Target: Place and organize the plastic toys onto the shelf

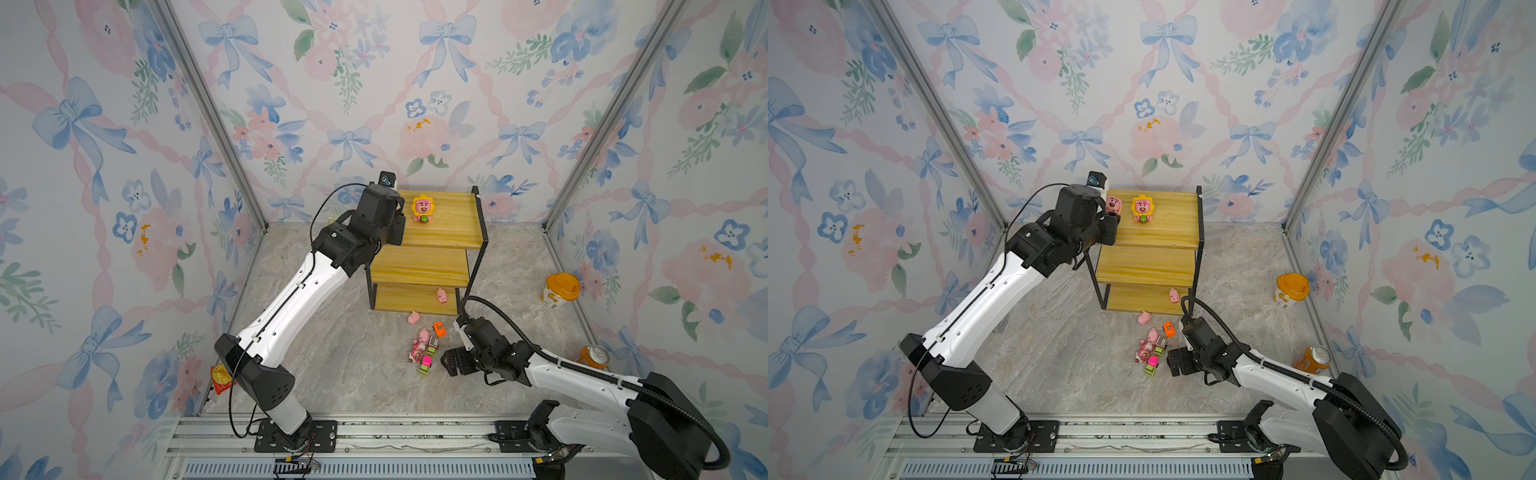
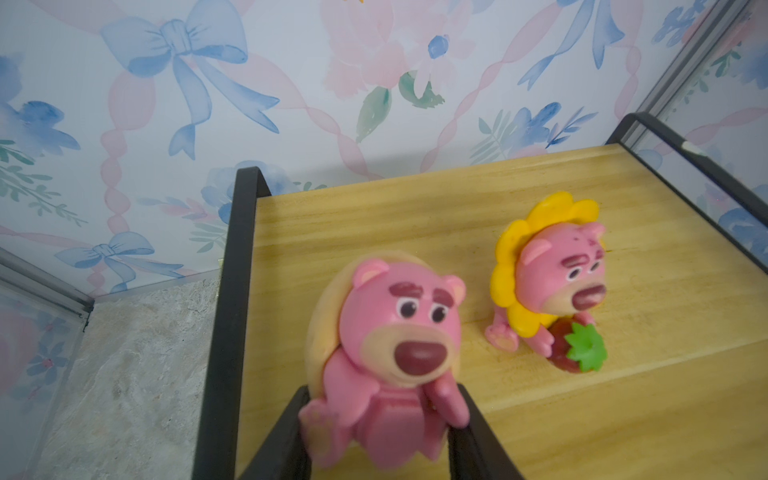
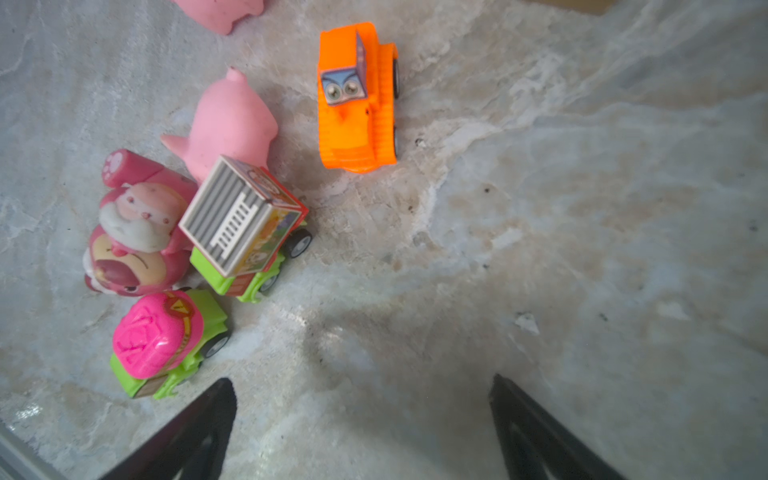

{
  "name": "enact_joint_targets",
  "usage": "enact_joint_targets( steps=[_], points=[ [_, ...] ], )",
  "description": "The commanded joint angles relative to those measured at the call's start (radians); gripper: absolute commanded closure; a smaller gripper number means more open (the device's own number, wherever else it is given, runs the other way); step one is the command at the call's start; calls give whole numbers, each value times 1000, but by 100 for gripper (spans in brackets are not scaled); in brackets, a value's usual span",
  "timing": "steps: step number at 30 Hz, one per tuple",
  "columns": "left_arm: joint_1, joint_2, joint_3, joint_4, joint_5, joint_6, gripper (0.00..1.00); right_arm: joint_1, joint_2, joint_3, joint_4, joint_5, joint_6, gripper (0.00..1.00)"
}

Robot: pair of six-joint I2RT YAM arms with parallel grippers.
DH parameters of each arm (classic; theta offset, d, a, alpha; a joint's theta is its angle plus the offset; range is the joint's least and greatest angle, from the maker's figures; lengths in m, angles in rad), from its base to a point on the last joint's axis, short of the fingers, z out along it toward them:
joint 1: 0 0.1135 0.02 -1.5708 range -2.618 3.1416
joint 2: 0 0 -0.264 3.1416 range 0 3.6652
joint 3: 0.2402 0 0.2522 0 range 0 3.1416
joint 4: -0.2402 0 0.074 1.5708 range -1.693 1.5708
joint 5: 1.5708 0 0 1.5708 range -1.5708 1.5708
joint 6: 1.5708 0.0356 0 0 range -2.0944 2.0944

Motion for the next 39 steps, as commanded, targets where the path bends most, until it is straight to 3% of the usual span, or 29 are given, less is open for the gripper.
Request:
enact_joint_targets(
  steps=[1, 39],
  points=[
    [-5, 9, 20, -5, -21, 19, 76, -10, -17, -18, 4, -6, -9, 2],
    [-7, 4, -7, -15, -15, 20, 59, -11, -20, -19, 5, -11, -8, 2]
  ],
)
